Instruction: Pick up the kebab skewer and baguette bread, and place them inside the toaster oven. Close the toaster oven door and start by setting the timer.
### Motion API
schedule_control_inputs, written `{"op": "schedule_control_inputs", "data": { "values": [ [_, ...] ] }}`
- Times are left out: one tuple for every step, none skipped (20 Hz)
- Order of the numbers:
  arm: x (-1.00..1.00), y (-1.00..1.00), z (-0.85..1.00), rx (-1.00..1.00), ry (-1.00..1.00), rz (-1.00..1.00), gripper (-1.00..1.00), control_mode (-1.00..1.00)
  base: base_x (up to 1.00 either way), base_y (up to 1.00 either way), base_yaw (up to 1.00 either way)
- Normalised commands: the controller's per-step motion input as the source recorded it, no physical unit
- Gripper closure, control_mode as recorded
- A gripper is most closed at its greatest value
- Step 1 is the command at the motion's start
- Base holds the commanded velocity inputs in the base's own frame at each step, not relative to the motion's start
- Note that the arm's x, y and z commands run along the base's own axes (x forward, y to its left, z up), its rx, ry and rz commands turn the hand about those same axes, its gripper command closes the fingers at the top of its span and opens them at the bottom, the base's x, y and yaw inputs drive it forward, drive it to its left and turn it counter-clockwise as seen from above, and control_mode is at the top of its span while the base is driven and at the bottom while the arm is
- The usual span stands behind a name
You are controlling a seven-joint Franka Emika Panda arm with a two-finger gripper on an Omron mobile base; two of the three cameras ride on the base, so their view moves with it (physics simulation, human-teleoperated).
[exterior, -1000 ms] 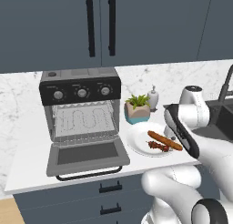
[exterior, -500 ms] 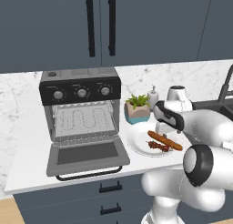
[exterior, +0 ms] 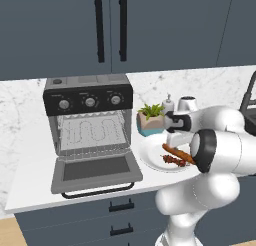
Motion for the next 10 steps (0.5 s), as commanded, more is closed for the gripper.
{"op": "schedule_control_inputs", "data": {
  "values": [
    [0.13, 0.08, -0.36, 0.00, 0.00, 0.00, -1.00, -1.00, 0.00, 0.00, 0.00],
    [0.24, 0.00, -0.20, 0.00, 0.00, 0.00, -1.00, -1.00, 0.00, 0.00, 0.00],
    [0.17, 0.00, -0.16, 0.00, 0.00, 0.00, -1.00, -1.00, 0.00, 0.00, 0.00],
    [0.03, 0.00, -0.11, 0.00, 0.00, 0.01, -1.00, -1.00, 0.00, 0.00, 0.00],
    [0.00, 0.00, -0.21, 0.00, 0.00, 0.01, -1.00, -1.00, 0.00, 0.00, 0.00],
    [0.00, 0.00, -0.22, 0.00, 0.00, 0.01, -1.00, -1.00, 0.00, 0.00, 0.00],
    [0.00, 0.02, -0.22, 0.00, 0.00, 0.01, -1.00, -1.00, 0.00, 0.00, 0.00],
    [0.00, 0.06, -0.26, 0.00, 0.00, 0.01, -1.00, -1.00, 0.00, 0.00, 0.00],
    [0.00, 0.00, -0.27, 0.00, 0.00, 0.01, -1.00, -1.00, 0.00, 0.00, 0.00],
    [0.00, 0.00, -0.22, 0.00, 0.00, 0.02, -1.00, -1.00, 0.00, 0.00, 0.00]
  ]
}}
